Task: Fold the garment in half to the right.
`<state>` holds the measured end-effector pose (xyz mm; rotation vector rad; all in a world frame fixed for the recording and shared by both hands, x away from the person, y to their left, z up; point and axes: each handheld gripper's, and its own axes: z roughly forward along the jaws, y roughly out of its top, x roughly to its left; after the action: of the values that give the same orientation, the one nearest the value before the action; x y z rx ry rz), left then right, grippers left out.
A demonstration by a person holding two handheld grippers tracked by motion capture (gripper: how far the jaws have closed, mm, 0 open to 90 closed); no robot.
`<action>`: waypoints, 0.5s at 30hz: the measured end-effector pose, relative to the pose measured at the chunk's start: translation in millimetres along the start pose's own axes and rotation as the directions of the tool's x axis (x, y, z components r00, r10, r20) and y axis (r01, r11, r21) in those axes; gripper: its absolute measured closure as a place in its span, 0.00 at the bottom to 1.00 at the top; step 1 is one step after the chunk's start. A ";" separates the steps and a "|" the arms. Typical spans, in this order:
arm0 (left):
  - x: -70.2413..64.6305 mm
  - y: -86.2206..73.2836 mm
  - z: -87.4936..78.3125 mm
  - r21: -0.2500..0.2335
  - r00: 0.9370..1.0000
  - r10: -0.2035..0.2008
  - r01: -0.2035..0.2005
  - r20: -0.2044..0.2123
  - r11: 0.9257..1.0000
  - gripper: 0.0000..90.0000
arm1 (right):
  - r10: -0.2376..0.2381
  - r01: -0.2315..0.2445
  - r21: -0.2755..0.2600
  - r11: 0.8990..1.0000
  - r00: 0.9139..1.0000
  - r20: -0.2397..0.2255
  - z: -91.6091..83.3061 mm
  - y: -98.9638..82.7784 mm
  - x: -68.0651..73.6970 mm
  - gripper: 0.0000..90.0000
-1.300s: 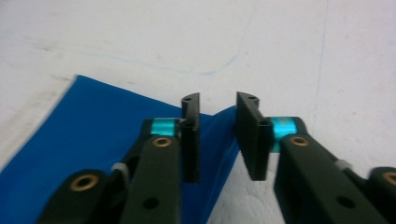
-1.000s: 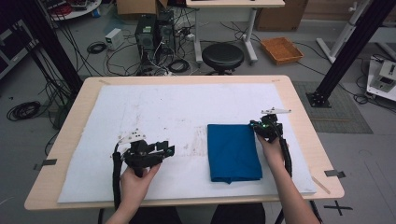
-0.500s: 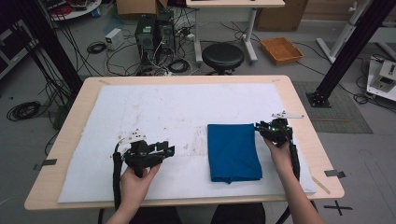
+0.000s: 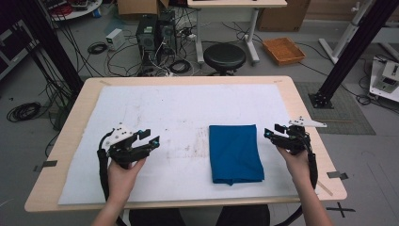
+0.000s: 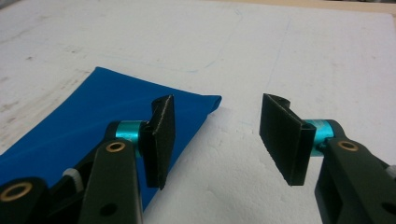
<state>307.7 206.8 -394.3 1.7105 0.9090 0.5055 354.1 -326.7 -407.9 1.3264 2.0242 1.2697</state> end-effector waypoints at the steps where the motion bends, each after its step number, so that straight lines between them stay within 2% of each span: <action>1: 3.9 0.3 -1.8 -0.001 1.000 0.004 -0.004 -0.010 1.000 0.54 | -0.001 0.001 -0.001 1.000 1.000 -0.001 -1.3 0.3 -0.9 0.51; 6: 18.5 -1.0 -12.7 -0.017 0.998 0.019 -0.020 -0.051 1.000 0.50 | -0.004 0.004 0.004 1.000 1.000 -0.012 -5.7 0.2 -5.2 0.49; 12: 26.2 -3.0 -18.1 -0.013 0.996 0.018 -0.019 -0.089 1.000 0.42 | 0.001 -0.001 0.009 1.000 1.000 -0.025 -6.1 0.6 -8.4 0.47; 15: 29.3 -4.1 -18.4 -0.012 0.995 0.016 -0.018 -0.098 1.000 0.42 | -0.003 0.004 0.019 1.000 0.999 -0.032 -4.2 0.3 -7.7 0.47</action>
<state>311.3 241.3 -395.2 1.6951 0.9593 0.6095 354.8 -335.3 -406.6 1.3190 2.0643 1.2806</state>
